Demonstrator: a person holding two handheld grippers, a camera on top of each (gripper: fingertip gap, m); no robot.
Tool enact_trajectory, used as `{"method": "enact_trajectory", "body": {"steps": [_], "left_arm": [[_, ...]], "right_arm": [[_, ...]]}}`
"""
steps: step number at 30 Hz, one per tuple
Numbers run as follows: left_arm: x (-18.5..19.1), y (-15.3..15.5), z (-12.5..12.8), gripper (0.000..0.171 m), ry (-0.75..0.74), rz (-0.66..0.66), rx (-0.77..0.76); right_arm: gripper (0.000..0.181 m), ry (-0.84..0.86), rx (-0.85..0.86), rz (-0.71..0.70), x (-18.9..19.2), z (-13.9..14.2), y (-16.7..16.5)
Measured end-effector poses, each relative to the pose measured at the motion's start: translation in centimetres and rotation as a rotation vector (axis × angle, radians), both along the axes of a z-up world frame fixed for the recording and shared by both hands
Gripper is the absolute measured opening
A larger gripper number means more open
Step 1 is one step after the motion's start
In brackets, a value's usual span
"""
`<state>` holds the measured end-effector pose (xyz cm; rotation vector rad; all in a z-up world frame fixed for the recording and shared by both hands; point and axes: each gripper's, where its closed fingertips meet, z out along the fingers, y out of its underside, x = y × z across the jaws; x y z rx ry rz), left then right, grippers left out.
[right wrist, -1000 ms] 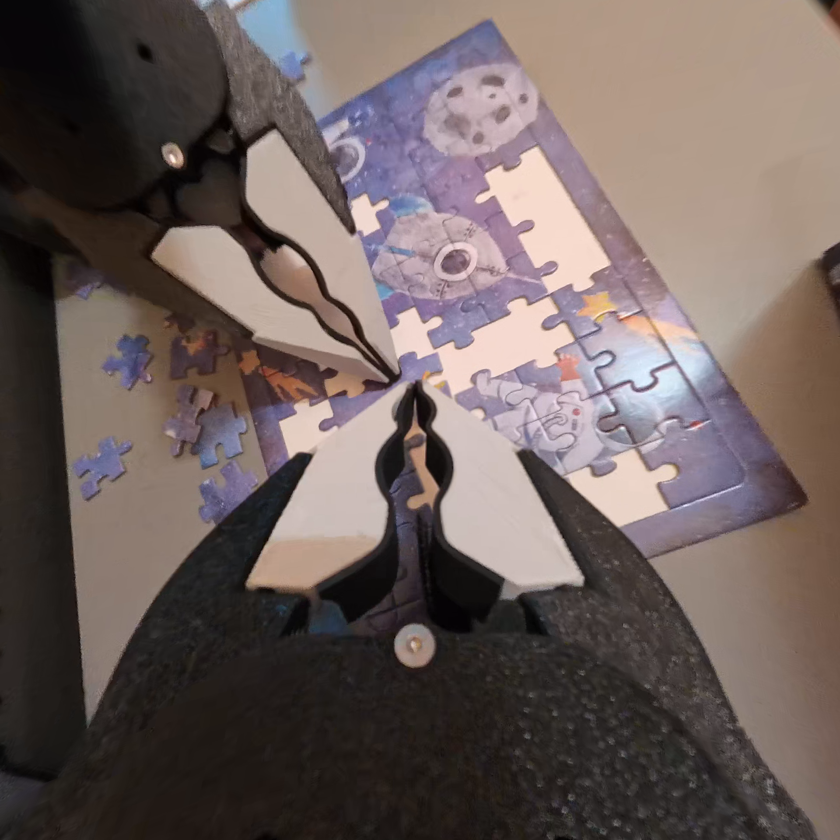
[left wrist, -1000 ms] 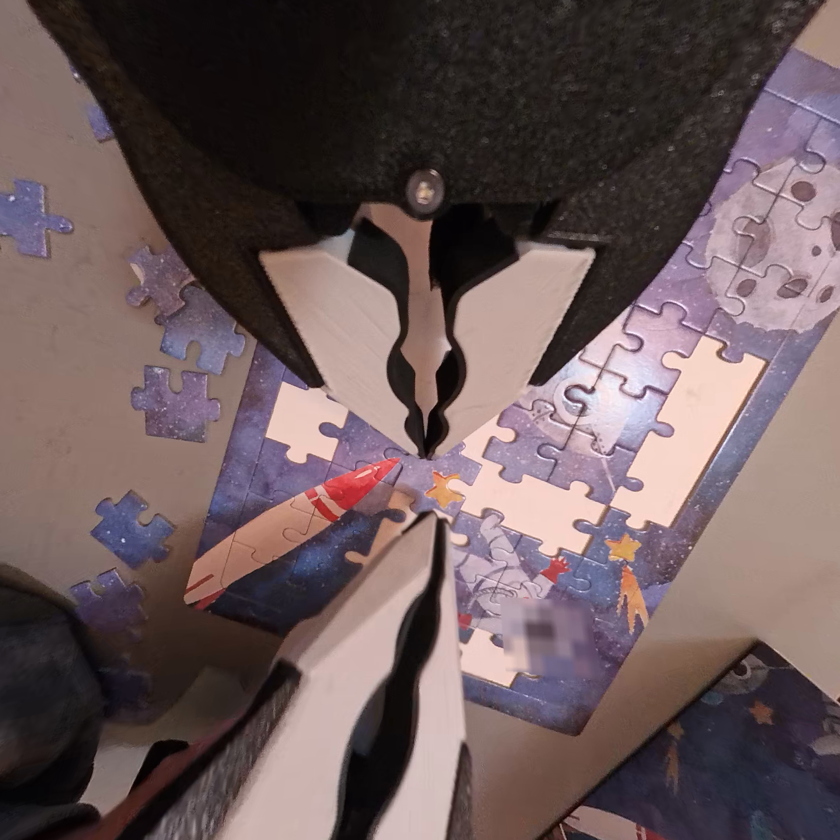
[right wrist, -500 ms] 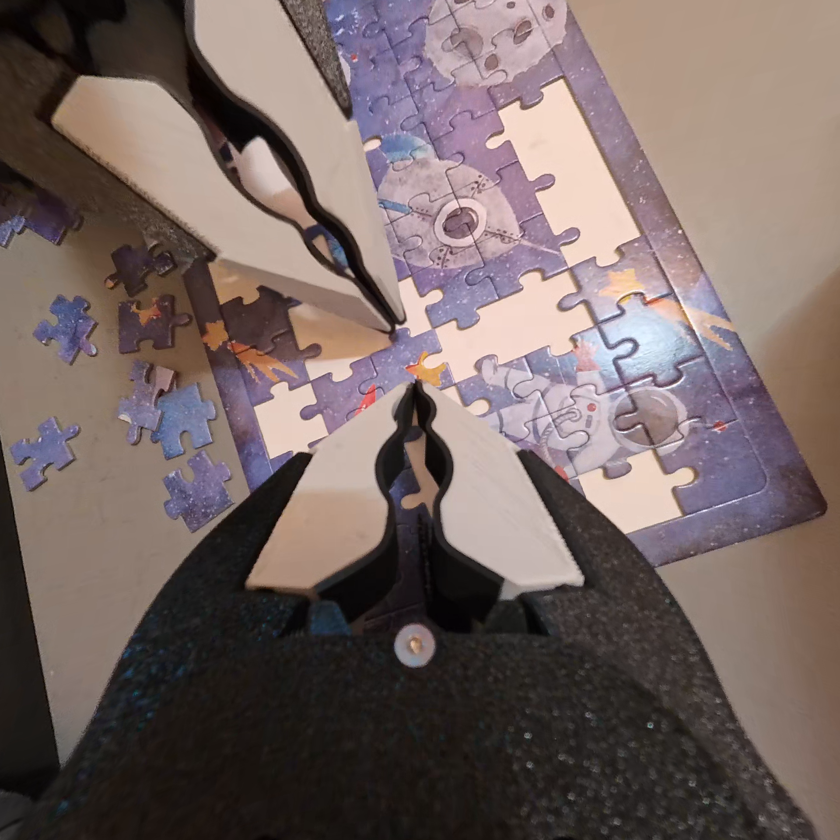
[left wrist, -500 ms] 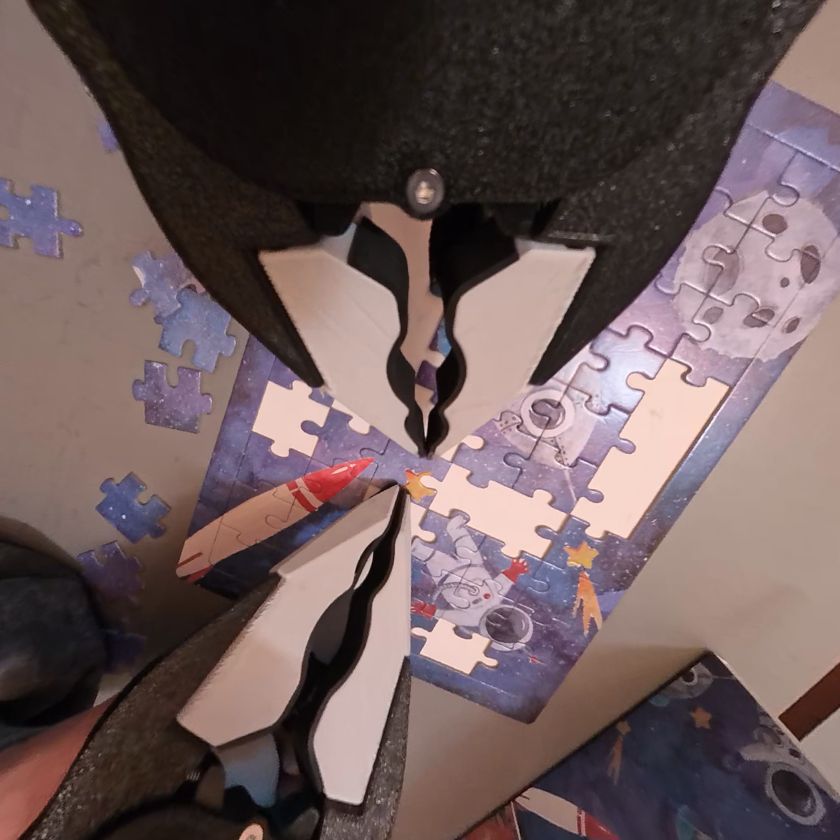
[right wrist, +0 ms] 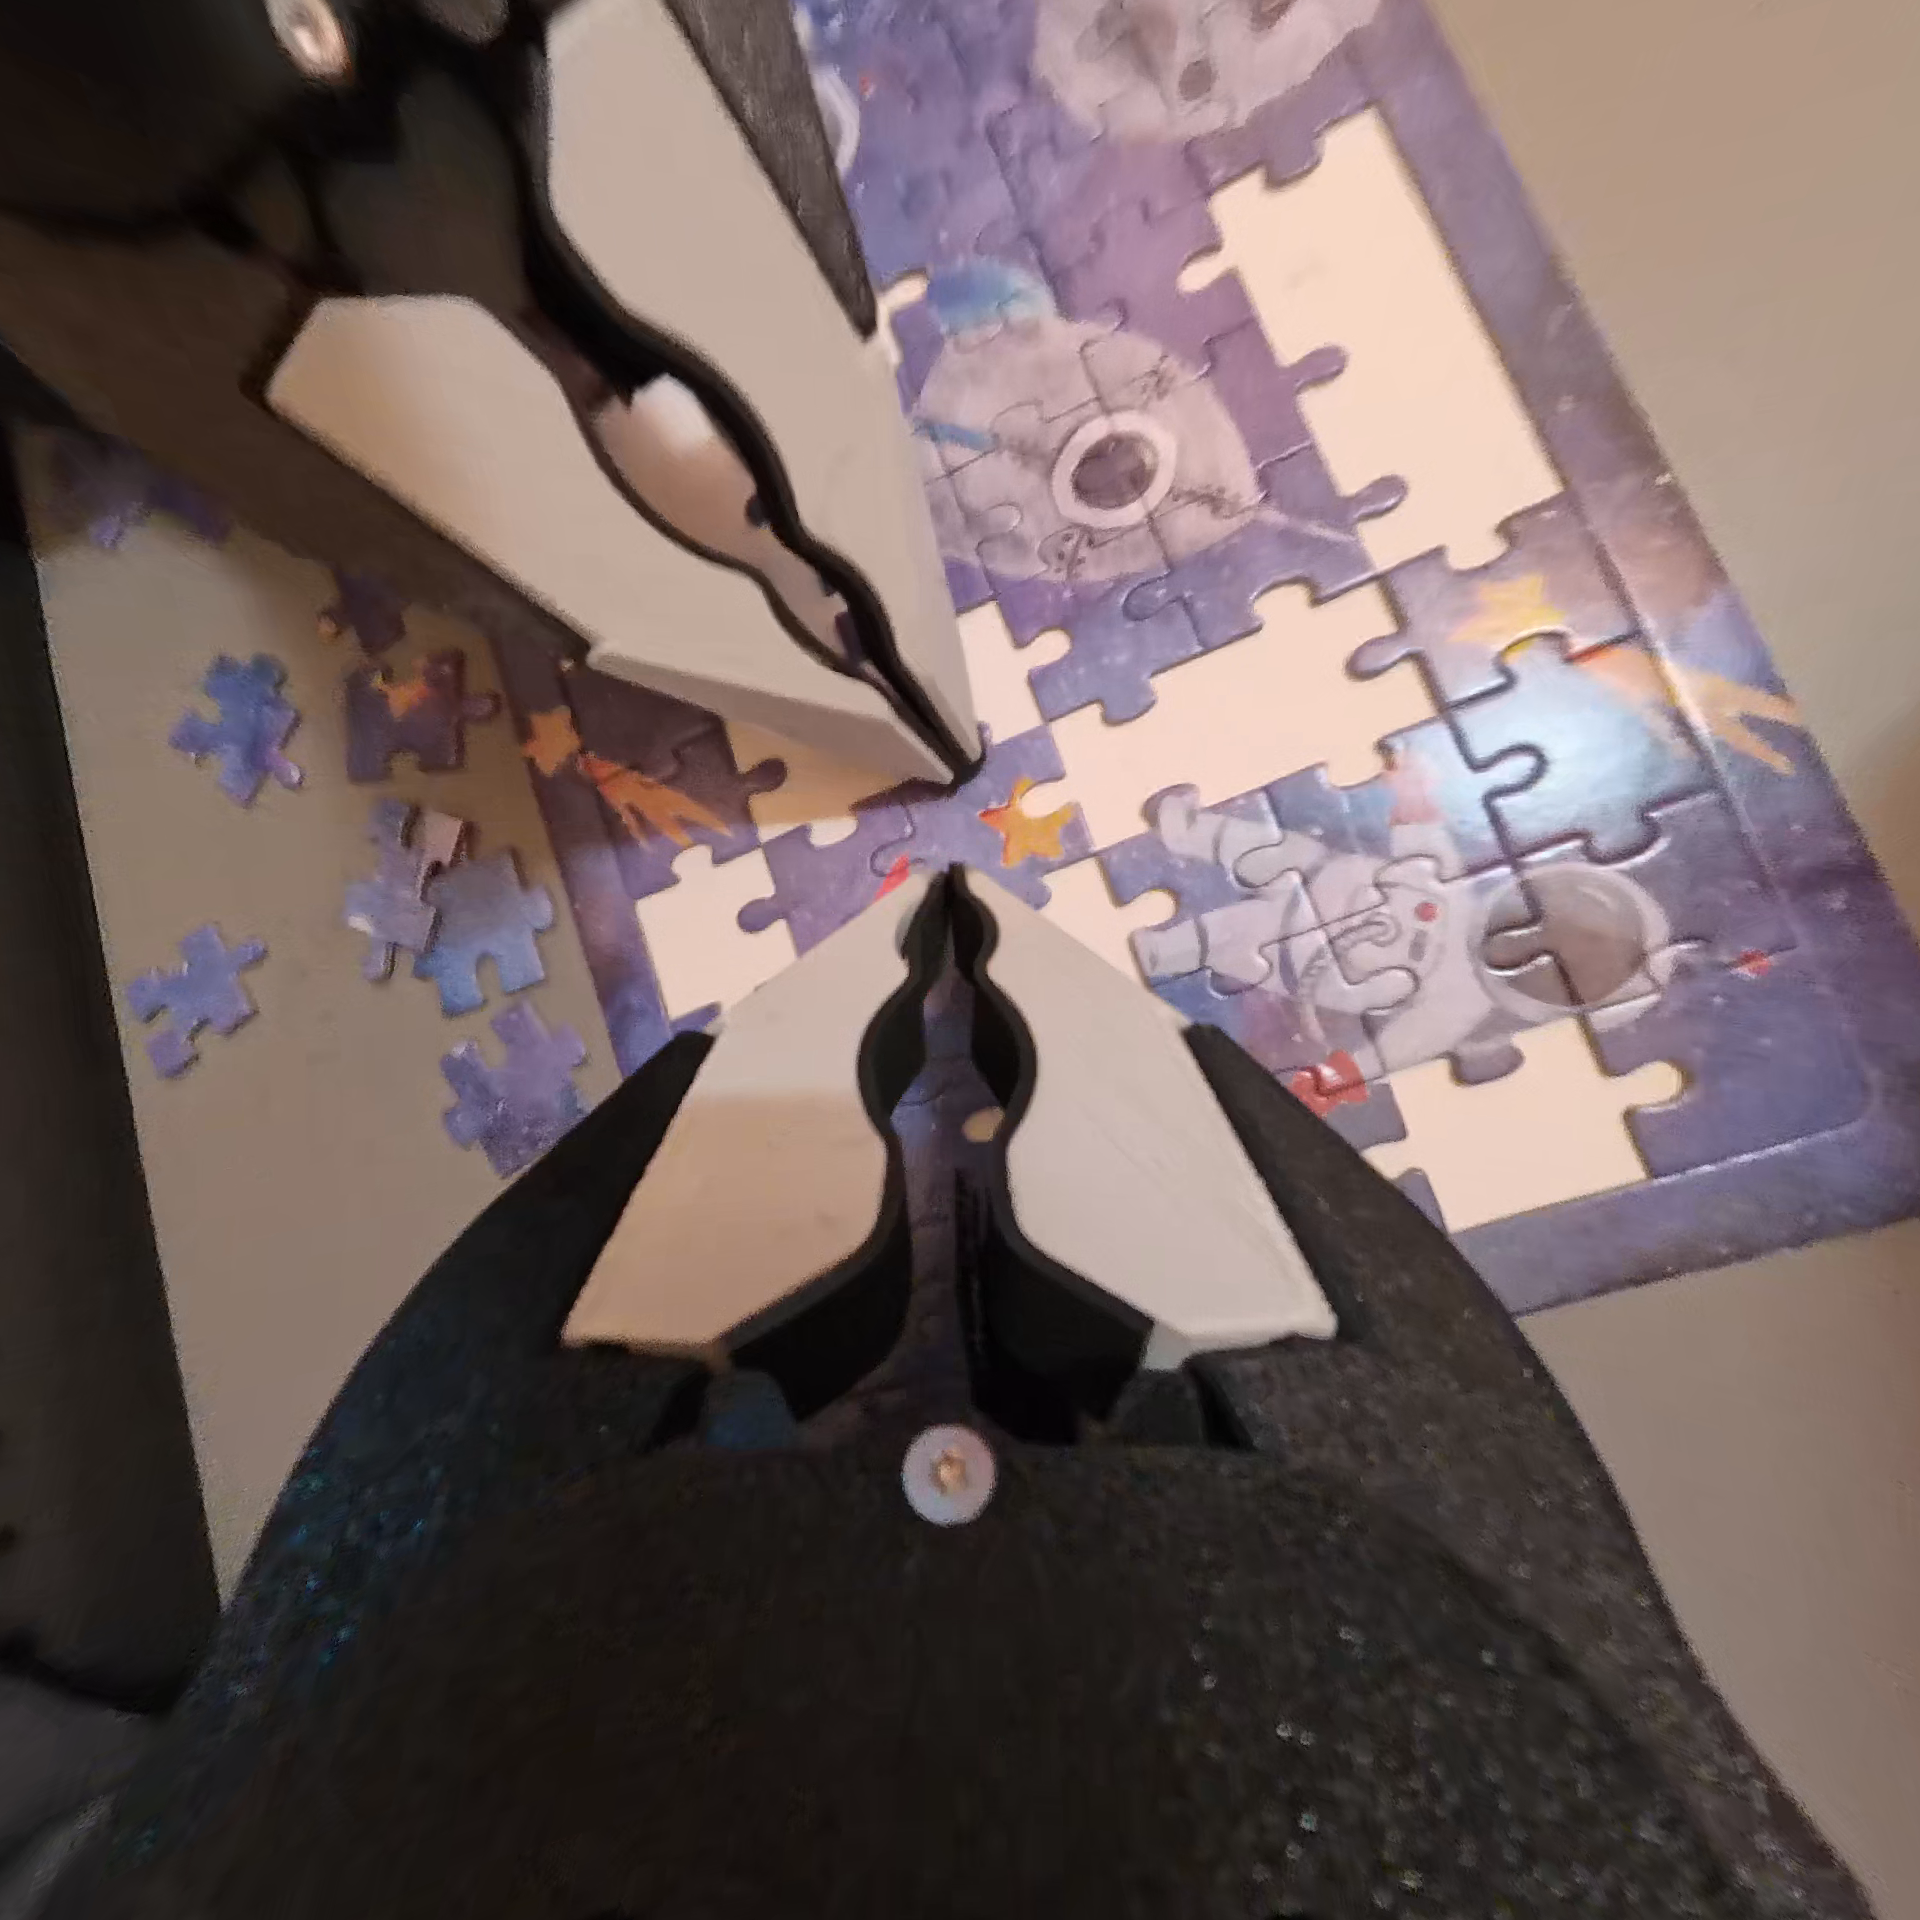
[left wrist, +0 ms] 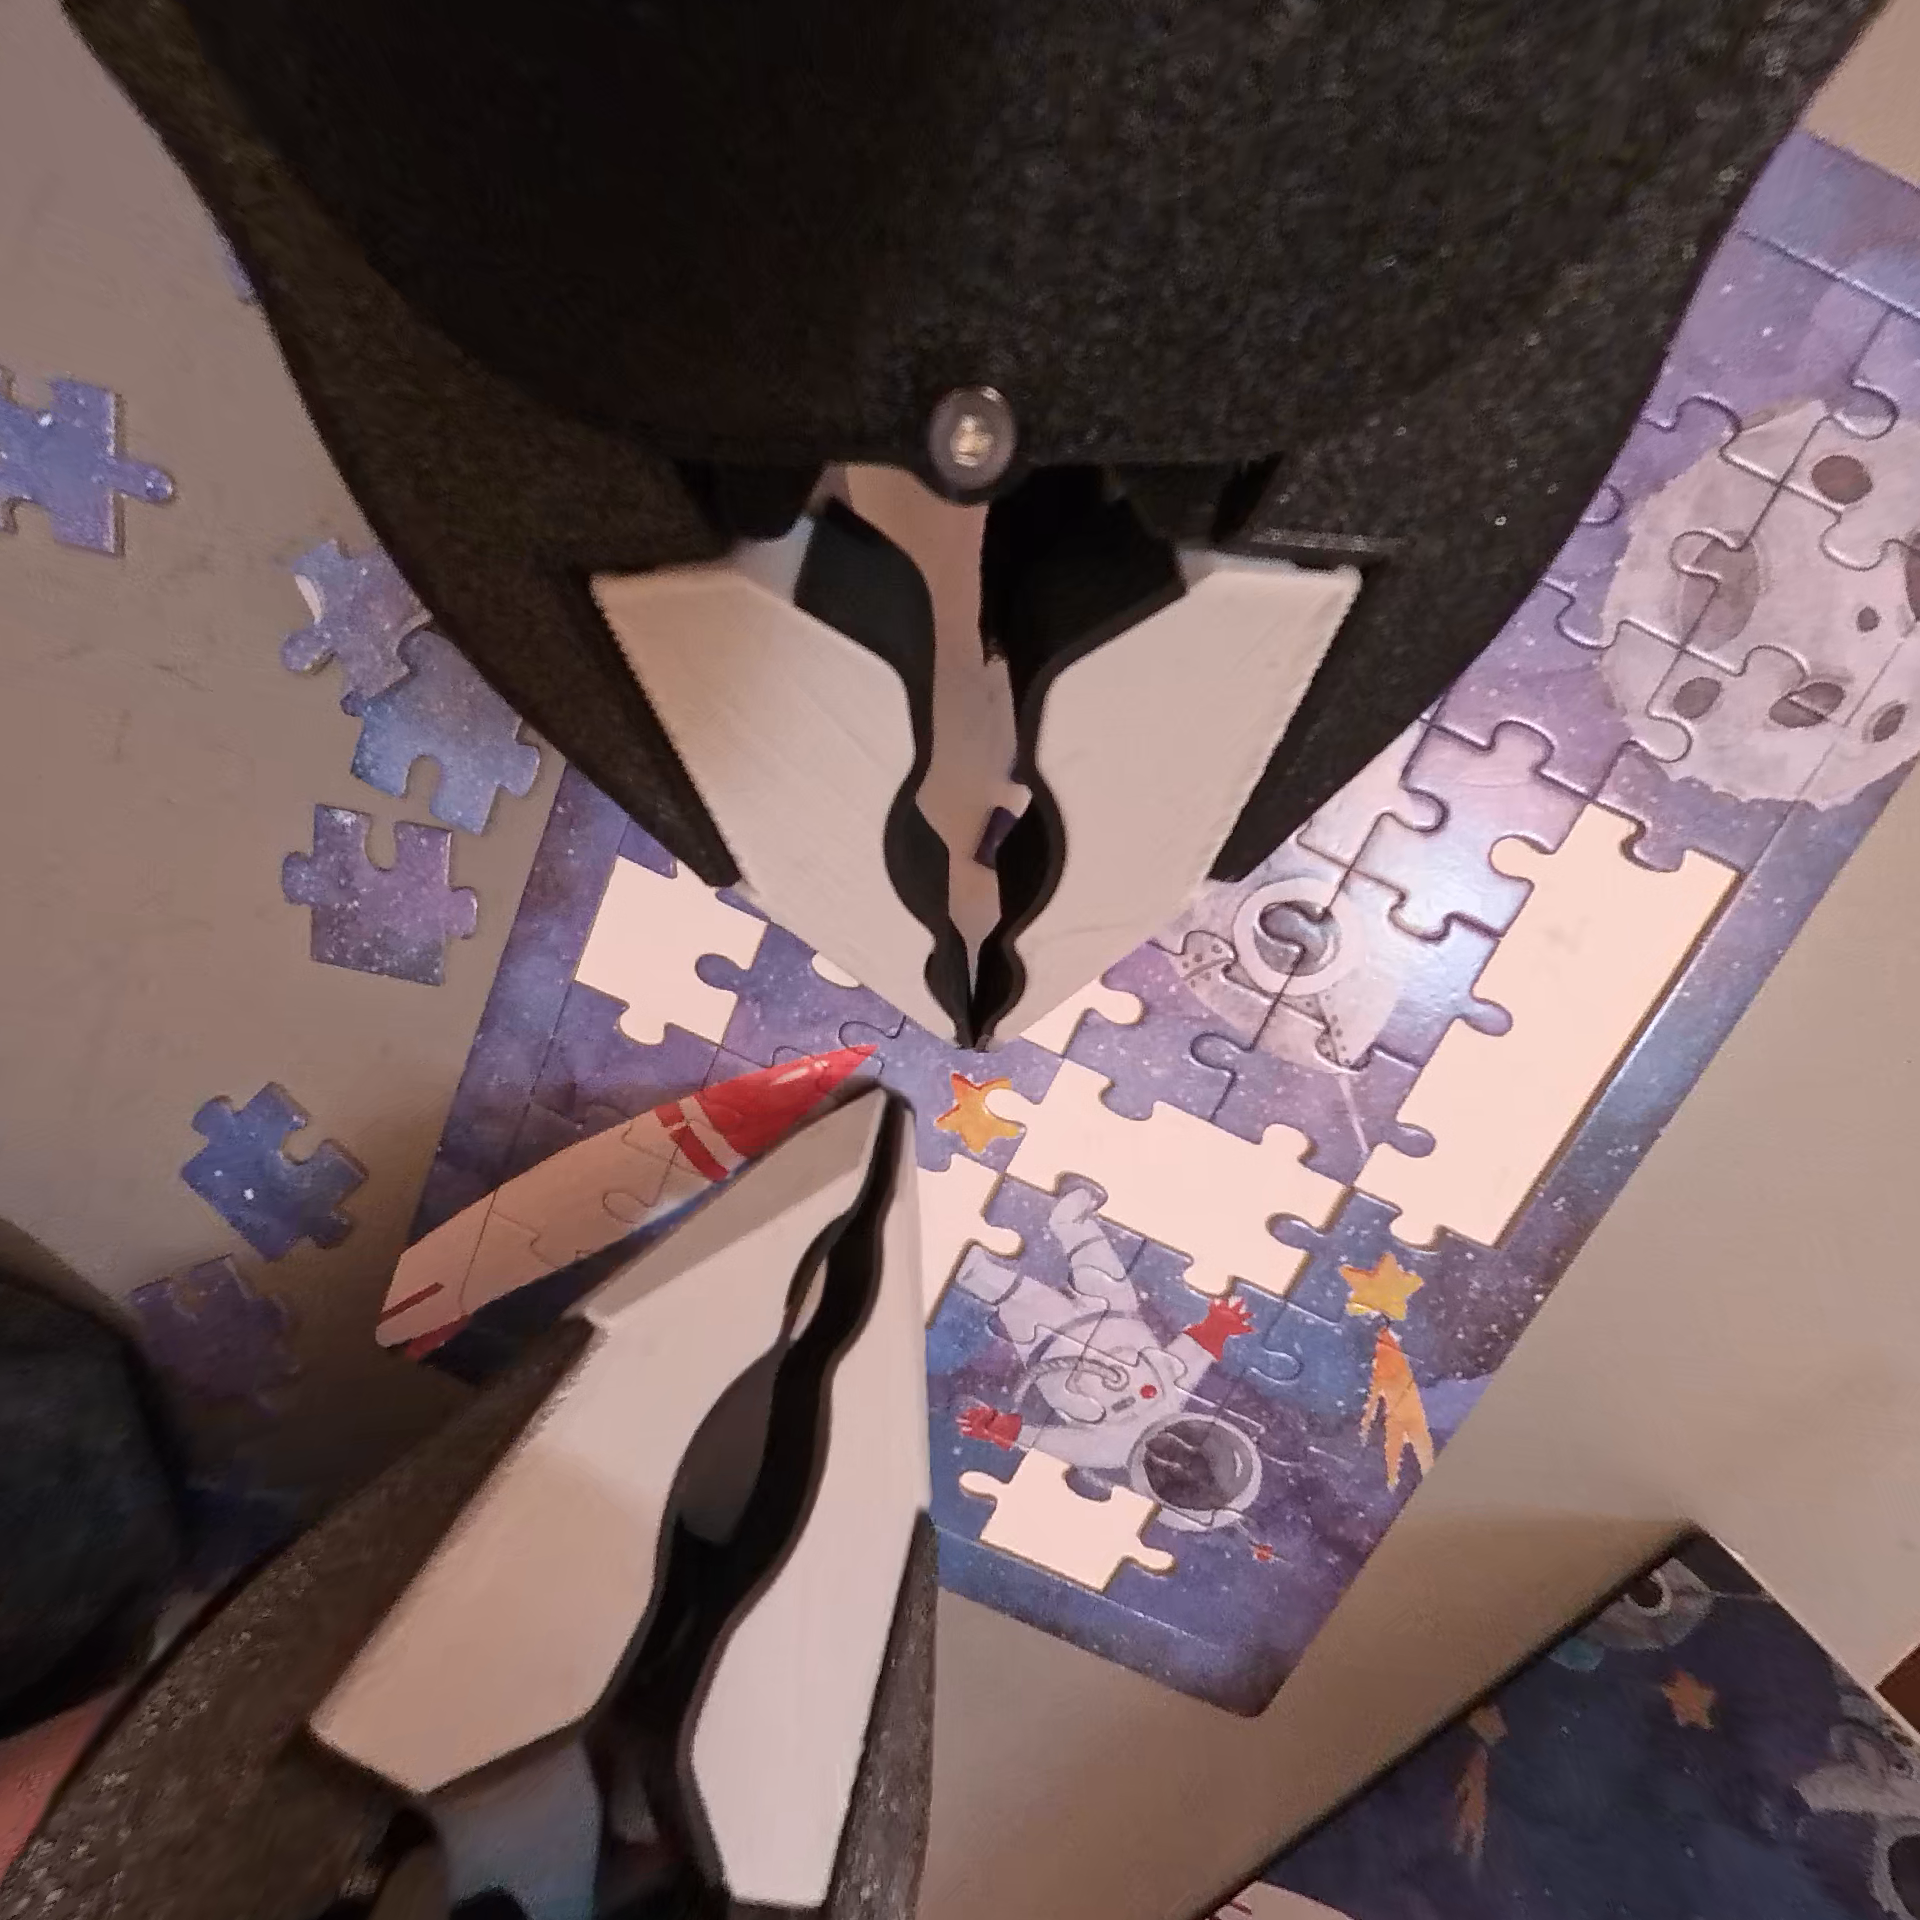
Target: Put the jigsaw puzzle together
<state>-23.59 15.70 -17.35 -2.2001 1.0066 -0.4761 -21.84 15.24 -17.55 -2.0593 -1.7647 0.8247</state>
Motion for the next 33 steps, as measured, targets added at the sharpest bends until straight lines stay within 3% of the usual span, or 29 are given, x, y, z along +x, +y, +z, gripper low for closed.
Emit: {"method": "enact_trajectory", "body": {"steps": [9,14,15,17,20,23,26,30,33], "left_arm": [[0.8,-1.0,0.0,0.0,0.026,-0.03,0.017],[0.5,-0.7,0.5,0.0,0.017,-0.02,0.016],[-0.2,-0.1,1.6,0.0,0.019,-0.008,0.058],[-2.2,1.0,6.2,0.0,-0.024,0.051,0.183],[-5.2,-0.6,12.1,0.003,-0.12,0.086,0.201],[-8.1,-5.1,11.6,0.021,-0.019,0.051,0.066],[-10.7,-8.7,9.7,0.022,0.068,0.106,0.072],[-13.3,-12.9,6.3,0.023,0.118,0.215,0.041],[-17.2,-12.8,4.1,0.023,0.135,0.459,0.051]], "right_arm": [[0.0,0.025,-0.017,-0.007,0.1,0.3,0.1],[0.0,0.133,0.015,-0.081,0.5,3.3,1.7],[0.0,0.156,0.026,-0.097,0.8,4.1,2.1],[0.0,0.222,0.041,-0.122,1.5,6.4,2.3],[0.0,0.333,0.132,-0.203,3.0,11.5,2.9],[0.015,0.382,0.178,-0.271,4.7,14.5,1.9],[0.029,0.253,0.129,-0.346,7.3,12.5,-0.4],[0.031,0.008,0.193,-0.478,14.1,7.1,-2.8],[0.03,0.016,0.143,-0.553,17.2,5.0,-5.5]]}}
